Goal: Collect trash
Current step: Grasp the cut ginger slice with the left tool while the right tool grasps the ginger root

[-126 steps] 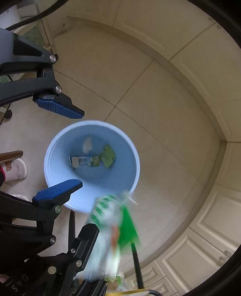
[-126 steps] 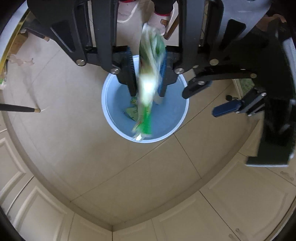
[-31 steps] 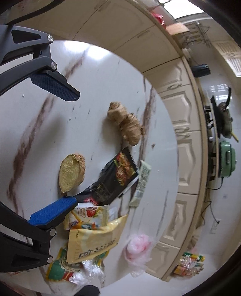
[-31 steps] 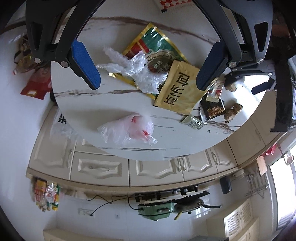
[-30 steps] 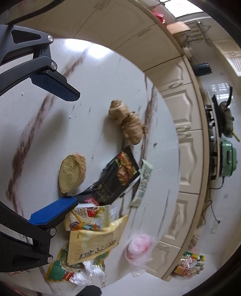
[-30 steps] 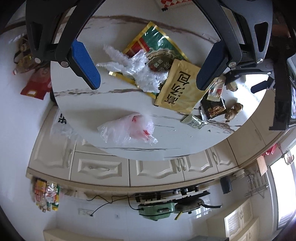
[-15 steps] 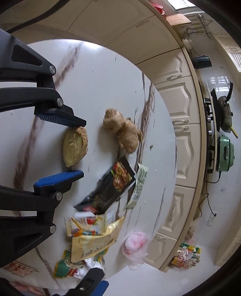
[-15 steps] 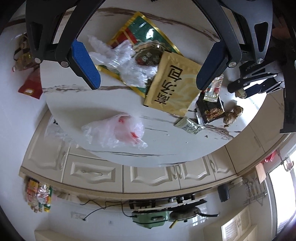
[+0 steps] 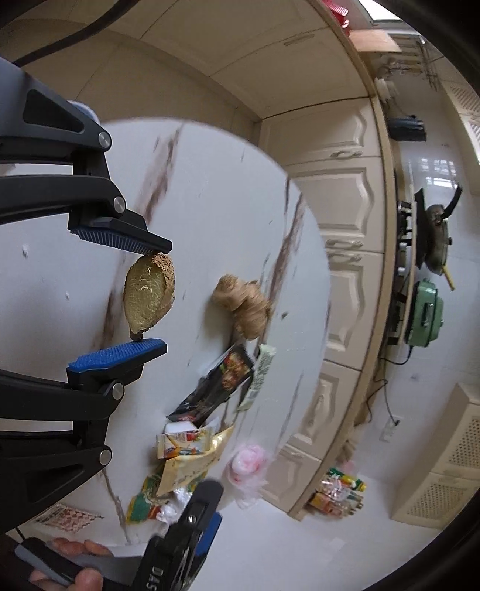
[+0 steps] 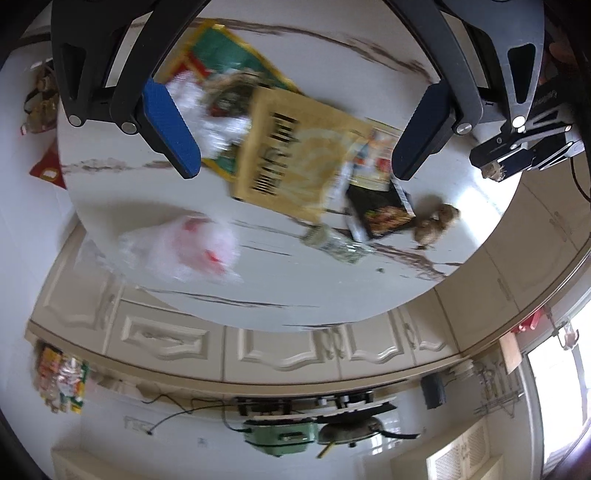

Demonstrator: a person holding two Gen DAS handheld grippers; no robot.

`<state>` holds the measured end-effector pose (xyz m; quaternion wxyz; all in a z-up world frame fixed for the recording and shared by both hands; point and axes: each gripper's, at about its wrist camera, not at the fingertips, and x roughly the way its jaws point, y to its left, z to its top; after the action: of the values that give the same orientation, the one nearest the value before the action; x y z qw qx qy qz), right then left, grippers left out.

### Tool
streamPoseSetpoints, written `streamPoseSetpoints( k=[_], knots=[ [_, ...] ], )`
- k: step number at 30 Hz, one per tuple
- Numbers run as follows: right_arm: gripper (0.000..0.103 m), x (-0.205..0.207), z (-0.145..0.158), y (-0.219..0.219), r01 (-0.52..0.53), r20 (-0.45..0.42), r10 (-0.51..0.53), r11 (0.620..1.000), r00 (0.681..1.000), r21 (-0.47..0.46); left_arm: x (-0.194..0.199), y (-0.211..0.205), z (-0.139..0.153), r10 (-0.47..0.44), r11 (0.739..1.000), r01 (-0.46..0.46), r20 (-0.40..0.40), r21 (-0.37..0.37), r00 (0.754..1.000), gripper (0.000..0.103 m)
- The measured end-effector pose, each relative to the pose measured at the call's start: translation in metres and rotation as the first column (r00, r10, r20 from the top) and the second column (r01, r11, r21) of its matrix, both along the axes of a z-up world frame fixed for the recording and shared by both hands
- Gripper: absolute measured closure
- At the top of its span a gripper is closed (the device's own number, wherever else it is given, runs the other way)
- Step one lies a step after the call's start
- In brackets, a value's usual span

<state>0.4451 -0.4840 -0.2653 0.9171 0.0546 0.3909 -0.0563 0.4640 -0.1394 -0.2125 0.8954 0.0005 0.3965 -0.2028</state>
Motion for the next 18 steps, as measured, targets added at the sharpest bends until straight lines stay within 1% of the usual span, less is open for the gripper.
streamPoseSetpoints(
  k=[6, 9, 10, 12, 13, 15, 17, 18],
  knots=[
    [0.0, 0.044, 0.002, 0.06, -0.095, -0.006, 0.095, 0.996, 0.995, 0.002, -0.01, 0.03, 0.026, 0.04, 0.999, -0.042, 0.061, 0.022, 0.997, 0.06],
    [0.0, 0.076, -0.007, 0.087, -0.141, -0.038, 0.141, 0.99, 0.989, 0.019, -0.012, 0.048, 0.033, 0.06, 0.997, -0.063, 0.074, 0.036, 0.995, 0.06],
    [0.0, 0.091, -0.014, 0.096, -0.146, -0.066, 0.148, 0.989, 0.987, 0.023, -0.013, 0.054, 0.034, 0.068, 0.997, -0.07, 0.079, 0.034, 0.995, 0.06],
    [0.0, 0.106, -0.023, 0.105, -0.153, -0.081, 0.155, 0.988, 0.985, 0.027, -0.014, 0.065, 0.035, 0.075, 0.996, -0.078, 0.076, 0.036, 0.994, 0.06],
    [0.0, 0.117, -0.031, 0.111, -0.156, -0.103, 0.159, 0.987, 0.982, 0.035, -0.015, 0.069, 0.034, 0.08, 0.996, -0.083, 0.078, 0.04, 0.994, 0.06],
    [0.0, 0.127, -0.039, 0.12, -0.165, -0.116, 0.168, 0.986, 0.979, 0.038, -0.017, 0.078, 0.033, 0.088, 0.995, -0.092, 0.077, 0.045, 0.993, 0.06],
    [0.004, 0.135, -0.046, 0.127, -0.175, -0.128, 0.178, 0.984, 0.976, 0.035, -0.019, 0.084, 0.031, 0.095, 0.994, -0.098, 0.076, 0.046, 0.993, 0.06],
    [0.009, 0.137, -0.049, 0.13, -0.181, -0.132, 0.184, 0.983, 0.974, 0.037, -0.019, 0.088, 0.031, 0.097, 0.994, -0.1, 0.072, 0.042, 0.993, 0.06]
  ],
)
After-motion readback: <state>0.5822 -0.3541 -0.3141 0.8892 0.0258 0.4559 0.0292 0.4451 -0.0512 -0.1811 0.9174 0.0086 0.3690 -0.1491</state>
